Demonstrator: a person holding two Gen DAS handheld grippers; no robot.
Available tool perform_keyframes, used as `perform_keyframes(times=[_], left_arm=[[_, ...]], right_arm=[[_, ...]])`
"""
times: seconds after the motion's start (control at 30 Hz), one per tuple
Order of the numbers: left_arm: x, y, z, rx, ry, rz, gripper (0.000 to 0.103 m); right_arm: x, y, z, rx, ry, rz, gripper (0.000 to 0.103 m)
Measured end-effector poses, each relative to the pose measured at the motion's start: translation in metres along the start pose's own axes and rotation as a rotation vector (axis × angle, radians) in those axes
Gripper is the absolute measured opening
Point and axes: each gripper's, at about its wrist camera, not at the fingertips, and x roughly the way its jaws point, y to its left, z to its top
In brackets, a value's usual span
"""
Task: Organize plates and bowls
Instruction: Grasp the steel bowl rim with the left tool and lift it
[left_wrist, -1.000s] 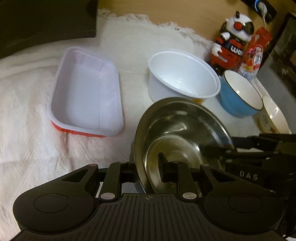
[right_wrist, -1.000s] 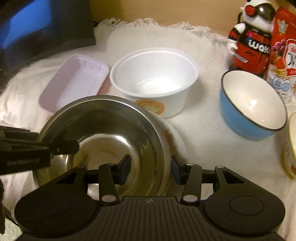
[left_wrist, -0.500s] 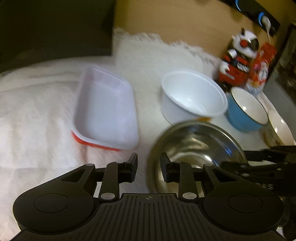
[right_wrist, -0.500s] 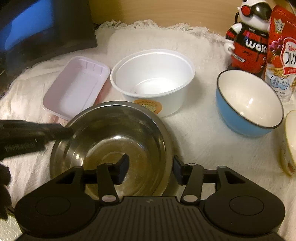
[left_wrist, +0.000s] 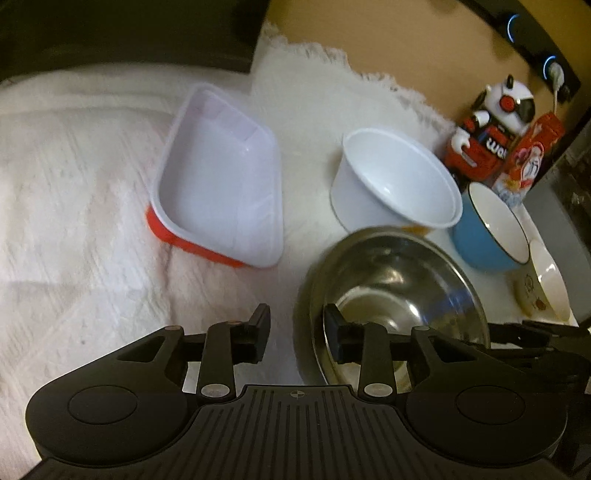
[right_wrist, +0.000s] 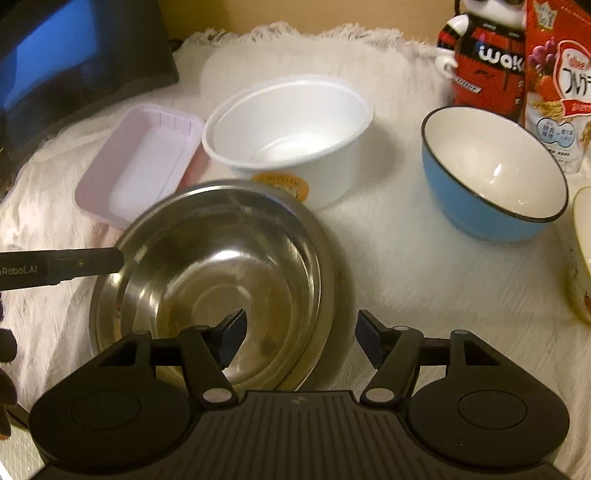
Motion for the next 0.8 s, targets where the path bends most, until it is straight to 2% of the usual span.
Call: perform_keyframes(times=[0.17, 0.37, 0.5, 0.8], left_arm=[[0.023, 0.003, -0.005, -0.051, 0.064, -0.075, 0.037], [0.037, 0.003, -0.001, -0.107, 0.094, -0.061, 0.037], [0.040, -0.011, 0.000, -0.063, 0.112, -0.042, 0.046], [0.051, -0.025, 0.008, -0.039, 0.135, -0.057, 0.049]], right_arm=[[0.010, -0.011, 0.005, 0.078, 0.037, 0.051, 0.064], [0.017, -0.025, 0.011, 0.140, 0.092, 0.110, 0.056], [0.011, -0.039, 0.013, 0.191, 0.090, 0.139, 0.052], [0.006, -0.047, 0.010, 0.187, 0.070, 0.116, 0.052]])
